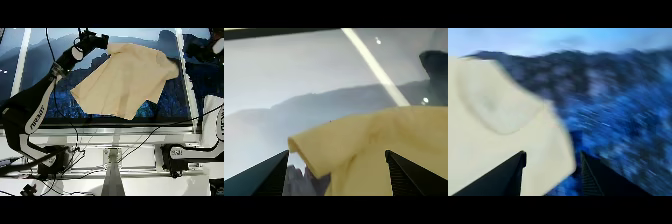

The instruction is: Fold the clothes and pants, and hang the long-sleeved shirts on hangers.

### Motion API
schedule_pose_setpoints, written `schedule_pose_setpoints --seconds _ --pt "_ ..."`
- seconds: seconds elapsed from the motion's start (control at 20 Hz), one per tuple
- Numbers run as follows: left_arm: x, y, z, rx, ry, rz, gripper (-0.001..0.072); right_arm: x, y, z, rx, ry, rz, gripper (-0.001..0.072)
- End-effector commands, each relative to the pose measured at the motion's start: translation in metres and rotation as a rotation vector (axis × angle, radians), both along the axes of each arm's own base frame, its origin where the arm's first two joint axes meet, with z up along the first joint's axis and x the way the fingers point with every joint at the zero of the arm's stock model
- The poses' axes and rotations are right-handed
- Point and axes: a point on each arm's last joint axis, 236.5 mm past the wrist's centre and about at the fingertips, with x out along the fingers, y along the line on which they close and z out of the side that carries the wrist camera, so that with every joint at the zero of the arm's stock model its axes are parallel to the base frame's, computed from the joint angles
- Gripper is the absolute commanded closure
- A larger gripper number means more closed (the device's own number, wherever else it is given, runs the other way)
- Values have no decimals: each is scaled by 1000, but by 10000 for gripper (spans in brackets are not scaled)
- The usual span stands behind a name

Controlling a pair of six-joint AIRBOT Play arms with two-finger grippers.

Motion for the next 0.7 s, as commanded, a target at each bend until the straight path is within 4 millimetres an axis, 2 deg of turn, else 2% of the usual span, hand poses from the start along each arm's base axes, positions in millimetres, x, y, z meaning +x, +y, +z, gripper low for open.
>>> schedule_pose_setpoints --seconds 0.0,0.05,0.1,0.2,0.35,0.5,0.6,0.65 --pt "-35 3 -25 37 202 -130 13 -41 -57 -23 19 126 -94 300" --pt "-44 10 -28 45 248 -153 13 -53 -63 -35 39 175 -70 300" --pt "-50 17 -30 51 285 -170 13 -61 -61 -47 81 217 -28 300" --pt "-58 36 -30 56 341 -183 13 -72 -41 -73 211 280 91 300" --pt "-66 63 -35 57 415 -183 13 -74 1 -111 421 320 211 300" --pt "-74 79 -43 58 478 -193 13 -62 41 -145 514 341 293 299" --pt "-76 83 -45 57 491 -193 13 -46 52 -160 453 319 343 296" --pt "-76 84 -45 57 491 -192 13 -33 50 -164 405 285 339 255"
